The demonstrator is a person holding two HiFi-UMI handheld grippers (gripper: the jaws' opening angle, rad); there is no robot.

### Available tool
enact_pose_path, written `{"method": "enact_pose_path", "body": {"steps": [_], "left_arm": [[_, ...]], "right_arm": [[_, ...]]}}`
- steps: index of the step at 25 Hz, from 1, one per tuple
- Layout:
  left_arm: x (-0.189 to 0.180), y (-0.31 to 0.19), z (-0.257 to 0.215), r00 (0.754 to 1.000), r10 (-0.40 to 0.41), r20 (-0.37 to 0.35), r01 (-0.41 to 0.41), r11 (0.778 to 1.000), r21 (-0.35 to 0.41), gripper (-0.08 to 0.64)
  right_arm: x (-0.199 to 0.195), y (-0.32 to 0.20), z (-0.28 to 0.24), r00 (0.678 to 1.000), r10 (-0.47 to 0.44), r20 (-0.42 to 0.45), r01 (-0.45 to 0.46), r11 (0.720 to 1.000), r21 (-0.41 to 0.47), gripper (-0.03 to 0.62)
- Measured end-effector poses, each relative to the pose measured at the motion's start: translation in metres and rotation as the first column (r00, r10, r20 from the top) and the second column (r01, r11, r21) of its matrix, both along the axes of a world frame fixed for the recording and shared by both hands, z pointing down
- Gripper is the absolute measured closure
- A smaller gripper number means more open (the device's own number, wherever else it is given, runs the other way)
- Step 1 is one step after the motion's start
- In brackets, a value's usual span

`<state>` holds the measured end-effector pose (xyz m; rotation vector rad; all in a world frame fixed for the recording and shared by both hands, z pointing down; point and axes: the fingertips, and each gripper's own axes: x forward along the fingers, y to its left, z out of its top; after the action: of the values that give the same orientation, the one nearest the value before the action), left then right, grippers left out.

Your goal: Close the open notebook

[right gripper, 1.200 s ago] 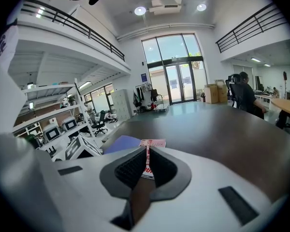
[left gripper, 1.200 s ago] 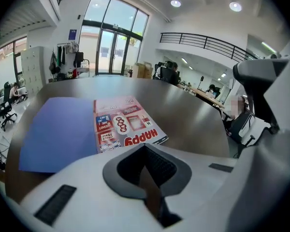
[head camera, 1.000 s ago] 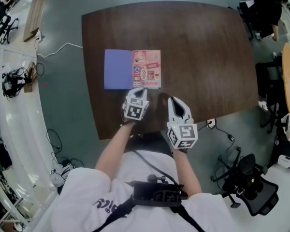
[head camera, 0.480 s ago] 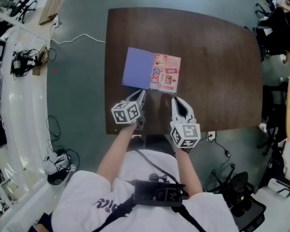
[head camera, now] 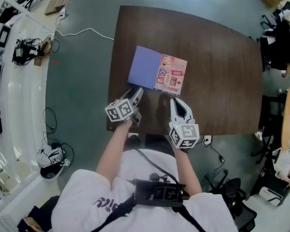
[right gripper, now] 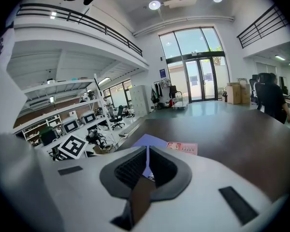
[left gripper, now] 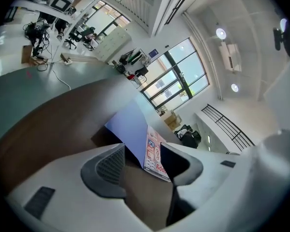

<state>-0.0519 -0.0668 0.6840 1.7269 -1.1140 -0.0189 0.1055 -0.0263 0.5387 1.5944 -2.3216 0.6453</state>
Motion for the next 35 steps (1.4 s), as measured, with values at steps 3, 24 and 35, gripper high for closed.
{"method": "enact_pose_path", "body": {"steps": [3,24,35], "left_arm": [[-0.002,-0.007,0.003,1.0,-0.017,-0.021,0.017,1.0,0.0,0.367],[-0.041,-0.04,0.025,0.967,-0.247,-0.062,0.239,0.964,-0.115,0.457],[0.0,-0.031,-0.041,0.998,-0.052,-0.032,0.056,0.991,0.123,0.551]], "right_arm": [[0.0,0.0,0.0,1.0,-0.005,-0.003,0.005,1.0,-0.006,0.589],[0.007,-0.003,0.006,1.0,-0.025,-0.011,0.025,0.999,-0.025,0.589],[0.013,0.003,0.006,1.0,0.0,-0.009,0.0,1.0,-0.018,0.589]]}}
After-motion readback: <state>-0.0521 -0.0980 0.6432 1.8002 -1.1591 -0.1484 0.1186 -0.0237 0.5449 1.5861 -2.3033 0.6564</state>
